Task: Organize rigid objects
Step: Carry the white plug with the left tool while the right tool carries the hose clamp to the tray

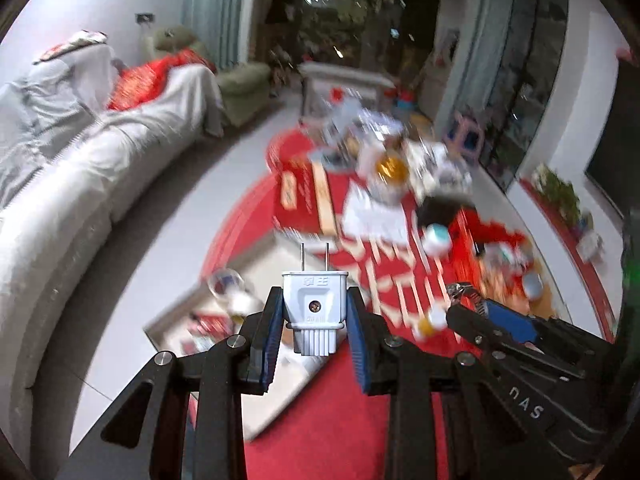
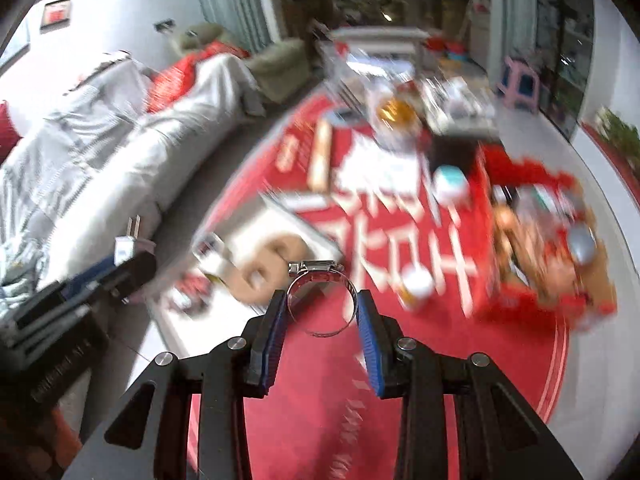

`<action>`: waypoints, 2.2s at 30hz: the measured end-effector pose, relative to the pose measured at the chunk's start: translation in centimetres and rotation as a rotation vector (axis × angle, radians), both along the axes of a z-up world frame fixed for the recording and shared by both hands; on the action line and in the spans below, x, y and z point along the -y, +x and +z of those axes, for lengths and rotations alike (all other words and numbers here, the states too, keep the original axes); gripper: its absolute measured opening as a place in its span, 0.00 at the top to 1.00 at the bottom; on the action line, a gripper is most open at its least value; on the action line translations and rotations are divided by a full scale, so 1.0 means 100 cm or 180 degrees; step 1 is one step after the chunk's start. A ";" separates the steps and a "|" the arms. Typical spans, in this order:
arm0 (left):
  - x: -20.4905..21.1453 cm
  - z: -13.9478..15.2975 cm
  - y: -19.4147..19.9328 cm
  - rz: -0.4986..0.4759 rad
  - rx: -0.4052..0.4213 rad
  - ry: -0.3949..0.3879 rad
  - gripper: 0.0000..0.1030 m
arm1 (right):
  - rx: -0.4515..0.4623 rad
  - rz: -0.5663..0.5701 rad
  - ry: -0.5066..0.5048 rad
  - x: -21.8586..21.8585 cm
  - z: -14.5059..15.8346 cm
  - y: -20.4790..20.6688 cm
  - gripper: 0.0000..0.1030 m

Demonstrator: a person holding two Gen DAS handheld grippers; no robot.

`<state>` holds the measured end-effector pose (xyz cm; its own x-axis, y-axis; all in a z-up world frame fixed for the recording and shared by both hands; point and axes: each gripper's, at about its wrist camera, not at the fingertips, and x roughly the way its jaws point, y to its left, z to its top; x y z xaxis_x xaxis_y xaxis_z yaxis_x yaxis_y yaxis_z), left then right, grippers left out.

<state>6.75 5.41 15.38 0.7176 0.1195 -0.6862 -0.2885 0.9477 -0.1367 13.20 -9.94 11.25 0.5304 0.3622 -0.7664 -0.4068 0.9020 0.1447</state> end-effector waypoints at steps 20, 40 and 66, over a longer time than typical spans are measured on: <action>-0.105 -0.064 0.005 0.0926 -0.0329 0.0021 0.68 | -0.0159 0.0606 -0.0171 -0.125 0.008 0.043 0.65; -0.117 -0.141 0.025 0.0954 -0.0848 -0.0148 0.68 | -0.0647 0.0572 -0.0582 -0.149 -0.080 0.071 0.65; -0.119 -0.156 0.036 0.0945 -0.0972 -0.0156 0.68 | -0.0745 0.0517 -0.0632 -0.151 -0.100 0.091 0.65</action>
